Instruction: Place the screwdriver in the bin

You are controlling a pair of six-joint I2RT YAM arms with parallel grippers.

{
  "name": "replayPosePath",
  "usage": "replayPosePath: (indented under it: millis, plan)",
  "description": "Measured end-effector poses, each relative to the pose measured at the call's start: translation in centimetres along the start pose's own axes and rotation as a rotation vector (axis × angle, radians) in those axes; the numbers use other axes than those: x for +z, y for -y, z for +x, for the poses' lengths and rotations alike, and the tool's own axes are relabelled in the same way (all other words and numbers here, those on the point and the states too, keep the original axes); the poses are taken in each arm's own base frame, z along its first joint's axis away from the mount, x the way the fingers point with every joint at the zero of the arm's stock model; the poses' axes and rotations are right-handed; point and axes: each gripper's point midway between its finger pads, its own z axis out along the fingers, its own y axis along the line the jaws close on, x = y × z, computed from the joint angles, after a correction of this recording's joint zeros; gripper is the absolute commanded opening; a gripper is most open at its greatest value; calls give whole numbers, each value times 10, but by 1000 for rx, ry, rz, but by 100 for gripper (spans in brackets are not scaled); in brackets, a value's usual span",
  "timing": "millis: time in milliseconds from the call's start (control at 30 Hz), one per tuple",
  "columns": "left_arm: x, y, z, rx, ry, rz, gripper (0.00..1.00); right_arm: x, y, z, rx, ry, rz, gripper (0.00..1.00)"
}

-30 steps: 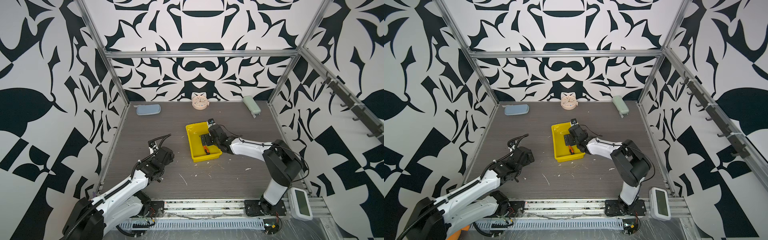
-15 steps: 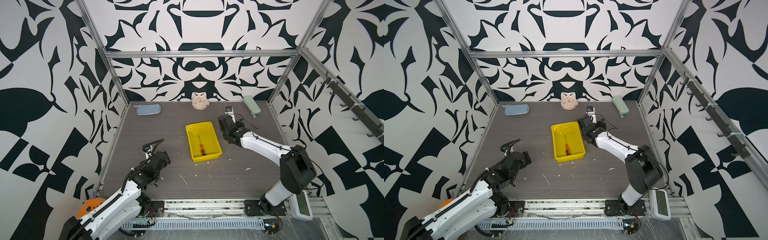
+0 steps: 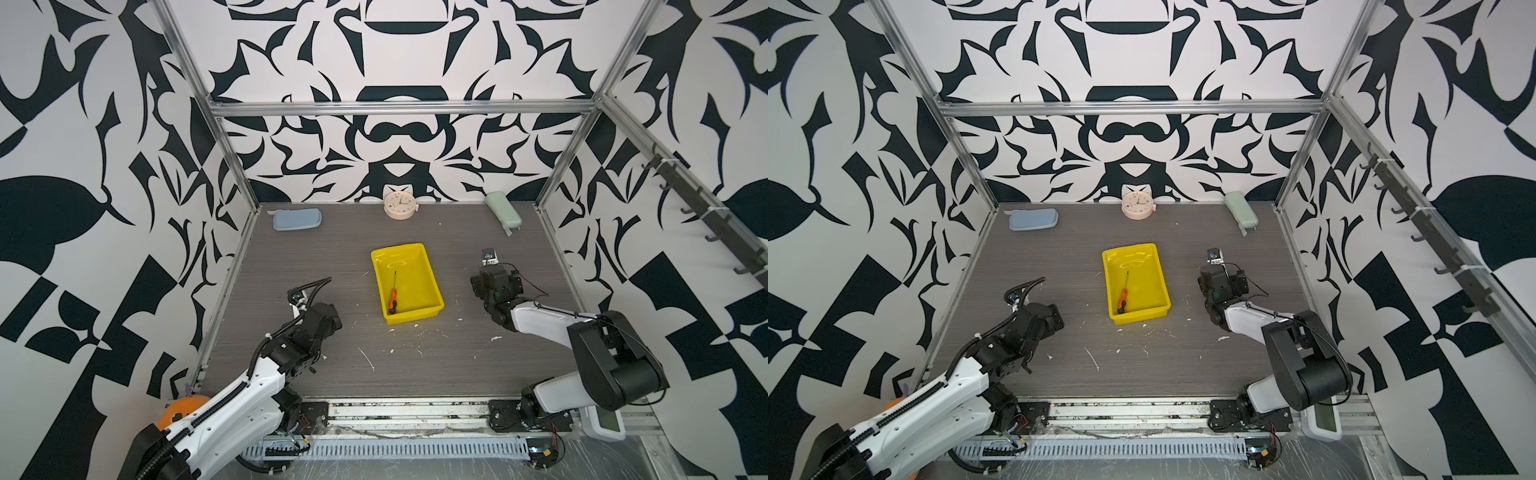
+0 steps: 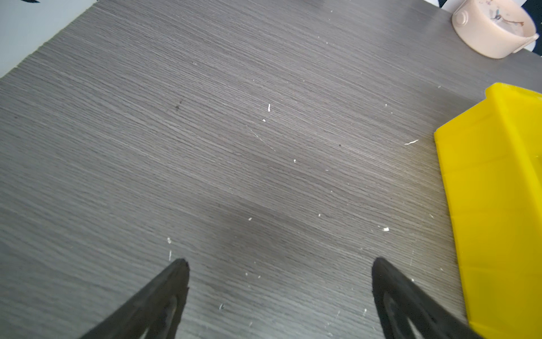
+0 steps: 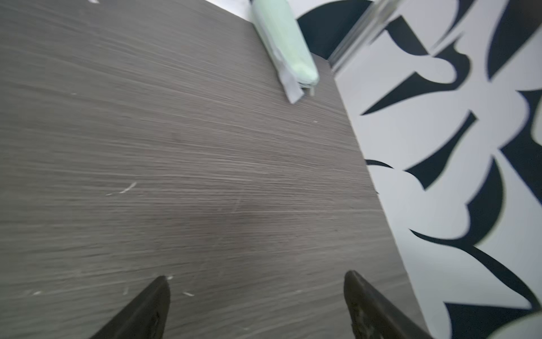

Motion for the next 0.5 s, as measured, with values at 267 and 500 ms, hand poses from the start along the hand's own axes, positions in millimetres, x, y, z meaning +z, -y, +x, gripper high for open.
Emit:
replayPosePath:
  millis: [267, 500]
  plan:
    - [3, -1, 4, 13, -14, -14, 100, 14, 4, 6, 79, 77, -34, 95]
    - [4, 1, 8, 26, -33, -7, 100, 21, 32, 16, 225, 113, -11, 93]
